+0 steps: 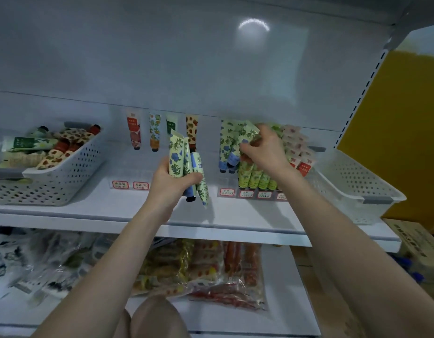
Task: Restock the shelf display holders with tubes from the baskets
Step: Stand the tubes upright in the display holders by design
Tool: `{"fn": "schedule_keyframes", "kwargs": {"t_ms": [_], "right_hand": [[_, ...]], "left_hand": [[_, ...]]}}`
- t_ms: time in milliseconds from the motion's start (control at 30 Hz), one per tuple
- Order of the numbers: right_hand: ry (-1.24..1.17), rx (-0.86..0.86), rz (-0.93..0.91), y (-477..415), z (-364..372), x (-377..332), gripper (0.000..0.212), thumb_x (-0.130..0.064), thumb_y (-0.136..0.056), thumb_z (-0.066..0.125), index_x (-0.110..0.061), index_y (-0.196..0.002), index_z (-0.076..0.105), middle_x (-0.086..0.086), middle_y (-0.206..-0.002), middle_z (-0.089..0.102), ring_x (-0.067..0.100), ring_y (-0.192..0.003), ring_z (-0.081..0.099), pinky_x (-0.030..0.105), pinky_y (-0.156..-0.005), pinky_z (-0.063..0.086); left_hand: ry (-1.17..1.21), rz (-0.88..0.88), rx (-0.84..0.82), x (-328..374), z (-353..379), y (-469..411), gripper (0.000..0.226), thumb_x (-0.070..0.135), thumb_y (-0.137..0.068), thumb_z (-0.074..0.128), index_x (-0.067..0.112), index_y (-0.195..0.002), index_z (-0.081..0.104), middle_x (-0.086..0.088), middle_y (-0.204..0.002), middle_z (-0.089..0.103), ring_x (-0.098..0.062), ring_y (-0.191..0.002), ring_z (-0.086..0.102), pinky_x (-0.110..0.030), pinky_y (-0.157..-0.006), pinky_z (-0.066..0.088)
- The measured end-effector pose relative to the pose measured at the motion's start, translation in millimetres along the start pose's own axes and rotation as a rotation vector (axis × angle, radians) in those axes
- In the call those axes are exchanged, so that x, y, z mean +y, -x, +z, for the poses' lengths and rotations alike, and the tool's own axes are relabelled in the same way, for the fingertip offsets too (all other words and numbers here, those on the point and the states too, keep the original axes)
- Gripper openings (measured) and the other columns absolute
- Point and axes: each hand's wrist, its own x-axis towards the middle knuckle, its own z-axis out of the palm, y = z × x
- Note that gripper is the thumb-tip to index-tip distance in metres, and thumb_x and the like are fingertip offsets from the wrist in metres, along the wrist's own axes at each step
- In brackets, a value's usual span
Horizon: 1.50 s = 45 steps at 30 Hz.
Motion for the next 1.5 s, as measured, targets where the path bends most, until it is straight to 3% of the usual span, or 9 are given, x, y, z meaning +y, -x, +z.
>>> {"fn": "schedule_keyframes", "kwargs": {"t_ms": [100,167,267,367,567,700,800,1267,1500], "right_hand": [[0.062,-0.024,-0.034,-14,9,6,0.01,-0.018,-0.092,0.056,-0.011,-0.09,0.049,0.002,-0.067,0.061,0.02,-0.067,0.069,0.012,-0.038,0.041],[0.116,-0.026,-0.061,-20,15,10,0.018,-0.018,-0.091,0.056,-0.008,-0.079,0.048,0.004,-0.066,0.062,0.021,-0.067,0.07,0.021,-0.044,0.047],[0.19,-0.023,-0.141,-26,20,8,0.014,-0.01,-0.087,0.057,0.001,-0.096,0.057,0.01,-0.079,0.062,0.021,-0.067,0.068,0.033,-0.053,0.051],[0.28,-0.004,-0.188,-32,20,5,0.037,-0.003,-0.082,0.059,-0.001,-0.118,0.052,0.008,-0.092,0.058,0.019,-0.062,0.058,0.025,-0.049,0.041],[0.746,0.058,-0.199,-35,21,5,0.015,-0.021,-0.088,0.054,-0.01,-0.078,0.052,0.006,-0.078,0.054,0.025,-0.073,0.051,0.025,-0.049,0.029],[0.847,0.077,-0.237,-36,20,10,0.017,-0.024,-0.09,0.055,-0.009,-0.087,0.062,0.01,-0.09,0.061,0.027,-0.094,0.056,0.027,-0.06,0.034],[0.865,0.074,-0.258,-38,24,13,0.023,-0.022,-0.094,0.048,-0.011,-0.077,0.057,0.007,-0.081,0.052,0.026,-0.091,0.057,0.028,-0.06,0.035],[0.929,0.102,-0.288,-49,33,20,0.027,-0.024,-0.097,0.045,-0.004,-0.102,0.062,0.014,-0.106,0.059,0.029,-0.103,0.053,0.031,-0.067,0.036],[0.719,-0.014,-0.155,-55,25,20,0.03,-0.03,-0.092,0.054,-0.012,-0.068,0.053,0.006,-0.08,0.054,0.023,-0.081,0.053,0.027,-0.064,0.043]], "left_hand": [[-0.004,-0.017,0.001,-13,5,-18,0.033,0.001,-0.077,0.071,0.026,-0.086,0.05,0.003,-0.085,0.064,-0.013,-0.074,0.062,-0.025,-0.06,0.051],[0.007,-0.034,0.0,-22,6,-27,0.034,0.001,-0.077,0.071,0.026,-0.089,0.051,0.001,-0.088,0.065,-0.016,-0.078,0.063,-0.027,-0.063,0.051],[0.012,-0.055,-0.001,-33,5,-36,0.034,0.001,-0.077,0.071,0.023,-0.093,0.052,0.0,-0.091,0.066,-0.017,-0.081,0.064,-0.03,-0.068,0.053],[0.02,-0.056,-0.006,-38,5,-40,0.032,0.0,-0.077,0.07,0.024,-0.091,0.052,0.002,-0.089,0.065,-0.015,-0.079,0.063,-0.027,-0.065,0.052],[0.016,-0.06,-0.019,-43,6,-45,0.031,-0.001,-0.078,0.07,0.022,-0.09,0.053,-0.001,-0.09,0.066,-0.022,-0.083,0.064,-0.038,-0.074,0.054],[0.017,-0.056,-0.029,-45,10,-46,0.03,-0.002,-0.078,0.069,0.022,-0.088,0.053,-0.001,-0.087,0.065,-0.019,-0.079,0.063,-0.037,-0.074,0.054],[0.017,-0.066,-0.032,-48,13,-46,0.029,-0.001,-0.077,0.069,0.02,-0.089,0.053,0.0,-0.087,0.065,-0.017,-0.077,0.063,-0.032,-0.069,0.054],[0.04,-0.078,-0.043,-49,16,-50,0.029,-0.002,-0.078,0.069,0.016,-0.095,0.054,-0.001,-0.087,0.067,-0.016,-0.075,0.064,-0.028,-0.064,0.052],[0.066,-0.091,-0.059,-46,15,-48,0.026,-0.004,-0.078,0.068,0.019,-0.086,0.056,0.002,-0.082,0.067,-0.015,-0.073,0.064,-0.028,-0.063,0.053]]}}
